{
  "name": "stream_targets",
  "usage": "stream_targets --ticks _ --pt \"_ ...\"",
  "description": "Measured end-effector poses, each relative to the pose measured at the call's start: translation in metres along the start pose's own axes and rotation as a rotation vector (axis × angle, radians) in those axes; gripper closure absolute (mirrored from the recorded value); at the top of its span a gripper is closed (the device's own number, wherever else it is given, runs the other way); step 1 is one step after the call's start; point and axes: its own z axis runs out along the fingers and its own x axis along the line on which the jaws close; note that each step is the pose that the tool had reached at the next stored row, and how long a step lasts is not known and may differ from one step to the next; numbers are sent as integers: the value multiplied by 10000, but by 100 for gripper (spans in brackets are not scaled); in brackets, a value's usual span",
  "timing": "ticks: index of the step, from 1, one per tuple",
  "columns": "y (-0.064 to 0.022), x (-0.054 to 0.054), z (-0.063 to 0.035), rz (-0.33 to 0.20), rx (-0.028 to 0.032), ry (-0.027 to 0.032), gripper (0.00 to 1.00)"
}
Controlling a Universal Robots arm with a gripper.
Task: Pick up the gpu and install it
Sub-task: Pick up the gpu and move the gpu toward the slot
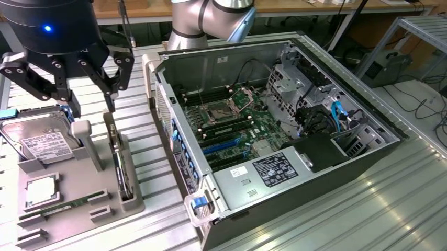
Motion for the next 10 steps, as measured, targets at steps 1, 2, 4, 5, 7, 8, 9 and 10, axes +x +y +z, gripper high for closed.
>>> stream_targets --ticks 1,2,4,5,7,8,9,10 --pt "0 0 0 0 1 0 46" --pt "0 0 0 -2 4 0 46" --pt "1 0 5 -182 16 5 40" --pt "2 1 11 -380 13 14 40" --pt "1 1 28 -562 20 25 40" --pt "1 1 40 -592 24 26 40" --pt "0 1 57 -593 24 25 40" --pt "-1 2 73 -594 24 26 40"
